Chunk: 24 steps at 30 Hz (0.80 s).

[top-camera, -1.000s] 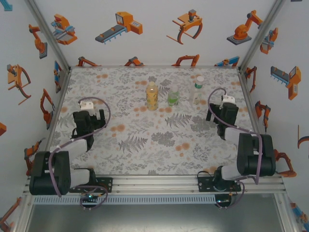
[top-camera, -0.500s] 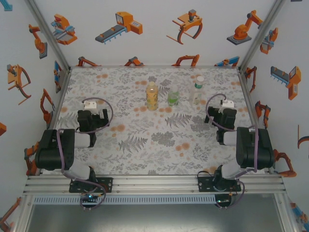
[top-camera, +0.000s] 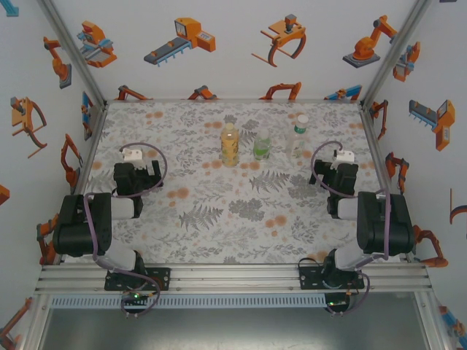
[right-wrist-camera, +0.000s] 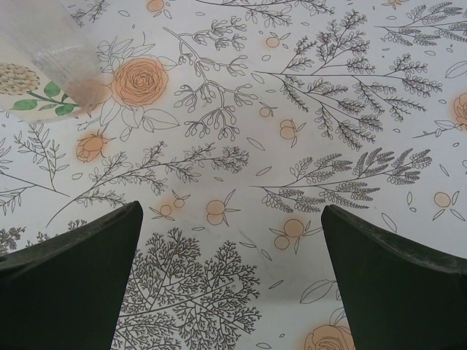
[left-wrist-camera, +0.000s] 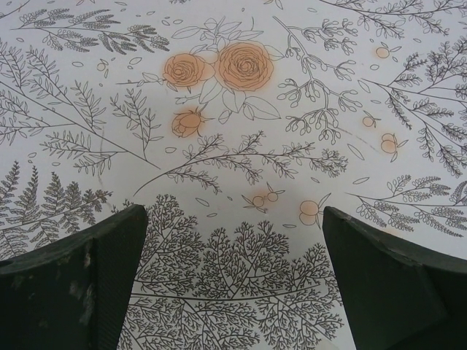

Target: Screw on the bottle caps

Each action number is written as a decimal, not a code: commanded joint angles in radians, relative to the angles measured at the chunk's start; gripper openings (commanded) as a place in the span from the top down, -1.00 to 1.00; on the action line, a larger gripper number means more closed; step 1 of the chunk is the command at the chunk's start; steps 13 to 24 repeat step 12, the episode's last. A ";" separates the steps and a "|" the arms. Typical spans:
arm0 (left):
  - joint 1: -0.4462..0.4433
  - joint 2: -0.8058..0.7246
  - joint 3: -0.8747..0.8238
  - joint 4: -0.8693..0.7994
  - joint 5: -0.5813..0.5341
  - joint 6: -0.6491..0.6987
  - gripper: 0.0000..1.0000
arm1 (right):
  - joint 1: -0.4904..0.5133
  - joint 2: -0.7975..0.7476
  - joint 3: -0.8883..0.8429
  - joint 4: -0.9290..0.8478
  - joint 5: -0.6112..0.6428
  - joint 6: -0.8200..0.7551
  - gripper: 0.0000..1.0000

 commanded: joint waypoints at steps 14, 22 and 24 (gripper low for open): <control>0.003 -0.006 0.024 -0.005 0.011 -0.019 -0.95 | 0.006 -0.001 0.022 0.004 -0.042 -0.014 -0.99; 0.003 -0.006 0.024 -0.005 0.011 -0.019 -0.95 | 0.006 -0.001 0.022 0.004 -0.042 -0.014 -0.99; 0.003 -0.006 0.024 -0.005 0.011 -0.019 -0.95 | 0.006 -0.001 0.022 0.004 -0.042 -0.014 -0.99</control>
